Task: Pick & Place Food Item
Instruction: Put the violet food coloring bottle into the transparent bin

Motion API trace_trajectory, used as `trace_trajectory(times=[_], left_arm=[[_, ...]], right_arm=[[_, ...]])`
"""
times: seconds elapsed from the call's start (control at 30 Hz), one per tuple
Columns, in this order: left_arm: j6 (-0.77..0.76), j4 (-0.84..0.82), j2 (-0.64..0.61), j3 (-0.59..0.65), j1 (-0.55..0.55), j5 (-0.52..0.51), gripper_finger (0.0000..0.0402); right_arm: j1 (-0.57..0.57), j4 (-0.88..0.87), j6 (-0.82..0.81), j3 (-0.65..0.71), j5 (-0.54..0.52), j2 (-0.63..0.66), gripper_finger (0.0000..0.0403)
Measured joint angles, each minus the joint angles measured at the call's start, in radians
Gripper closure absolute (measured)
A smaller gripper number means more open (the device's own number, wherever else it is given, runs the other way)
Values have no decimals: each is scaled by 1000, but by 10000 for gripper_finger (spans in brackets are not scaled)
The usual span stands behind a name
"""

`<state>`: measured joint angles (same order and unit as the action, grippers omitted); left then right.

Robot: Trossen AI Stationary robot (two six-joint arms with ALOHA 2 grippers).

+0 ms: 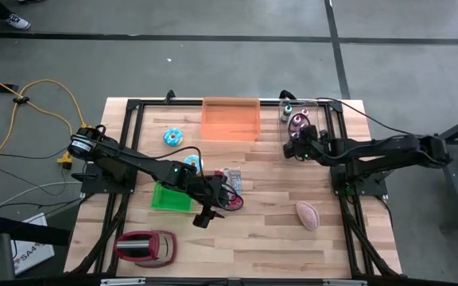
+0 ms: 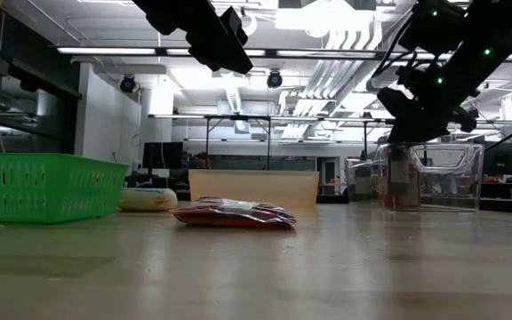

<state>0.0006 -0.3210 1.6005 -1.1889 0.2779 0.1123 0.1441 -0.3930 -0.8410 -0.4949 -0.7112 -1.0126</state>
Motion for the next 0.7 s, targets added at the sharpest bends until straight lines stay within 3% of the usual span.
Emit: trace_trajectory(times=[0.7], left_arm=[[0,0,0,0,0,-3,187]], right_arm=[[35,24,8,38,67,-5,285]])
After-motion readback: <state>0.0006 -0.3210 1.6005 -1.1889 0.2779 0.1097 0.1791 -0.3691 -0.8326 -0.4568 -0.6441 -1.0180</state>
